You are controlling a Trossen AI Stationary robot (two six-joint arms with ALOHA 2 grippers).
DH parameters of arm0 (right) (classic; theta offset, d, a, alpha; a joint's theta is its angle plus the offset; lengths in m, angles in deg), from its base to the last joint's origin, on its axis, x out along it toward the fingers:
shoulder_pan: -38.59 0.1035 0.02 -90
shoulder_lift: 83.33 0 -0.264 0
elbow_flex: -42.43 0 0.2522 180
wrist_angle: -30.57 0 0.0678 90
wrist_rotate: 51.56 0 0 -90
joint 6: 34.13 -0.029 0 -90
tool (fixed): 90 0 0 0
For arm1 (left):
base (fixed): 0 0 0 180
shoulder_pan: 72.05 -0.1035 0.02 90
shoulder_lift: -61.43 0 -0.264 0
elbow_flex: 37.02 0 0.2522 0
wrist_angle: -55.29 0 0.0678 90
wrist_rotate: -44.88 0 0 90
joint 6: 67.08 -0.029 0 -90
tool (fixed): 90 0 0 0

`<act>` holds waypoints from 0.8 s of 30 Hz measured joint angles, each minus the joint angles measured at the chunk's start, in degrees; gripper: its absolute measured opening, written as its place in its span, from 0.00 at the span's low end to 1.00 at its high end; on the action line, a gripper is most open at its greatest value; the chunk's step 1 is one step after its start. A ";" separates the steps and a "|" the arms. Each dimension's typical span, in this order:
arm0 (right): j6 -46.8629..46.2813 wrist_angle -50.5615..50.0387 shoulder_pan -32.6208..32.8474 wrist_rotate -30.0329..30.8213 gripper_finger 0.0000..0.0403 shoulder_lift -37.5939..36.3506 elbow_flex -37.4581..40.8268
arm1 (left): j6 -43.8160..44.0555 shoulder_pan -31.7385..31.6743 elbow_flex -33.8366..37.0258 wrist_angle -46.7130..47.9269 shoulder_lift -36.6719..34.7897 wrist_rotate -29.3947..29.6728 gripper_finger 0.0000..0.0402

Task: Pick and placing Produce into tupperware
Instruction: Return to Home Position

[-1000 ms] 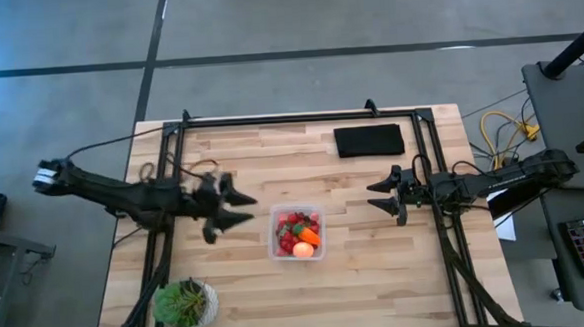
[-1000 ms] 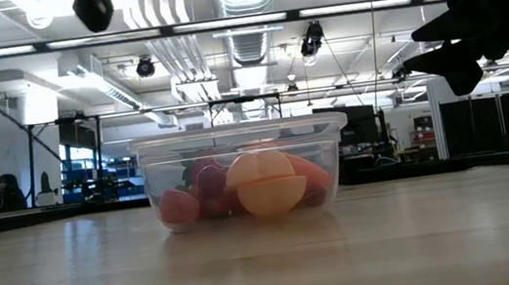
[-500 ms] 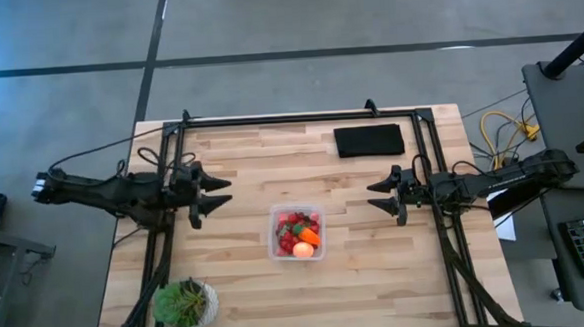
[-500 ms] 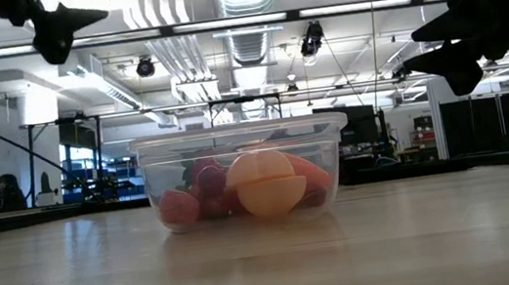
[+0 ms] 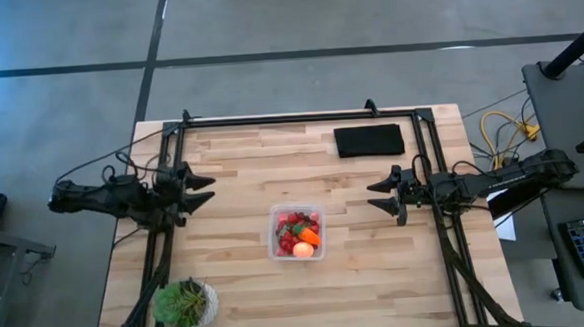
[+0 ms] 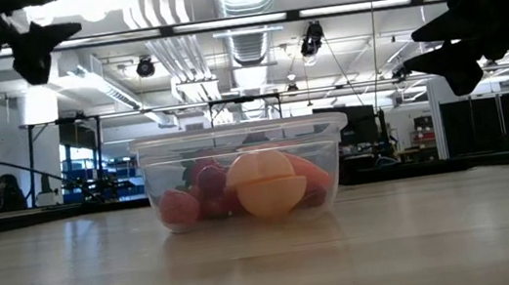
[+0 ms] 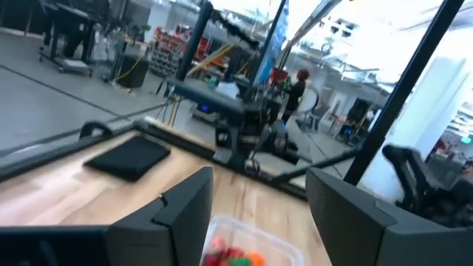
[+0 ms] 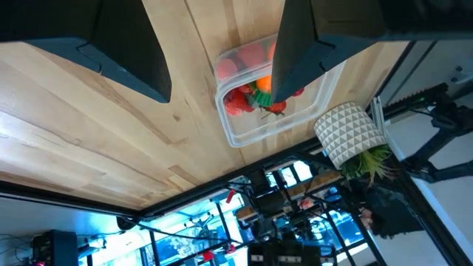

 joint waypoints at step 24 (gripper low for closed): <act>0.00 0.03 0.00 0.00 0.56 0.00 -0.01 | 1.26 0.00 16.38 -4.04 -8.02 12.17 0.50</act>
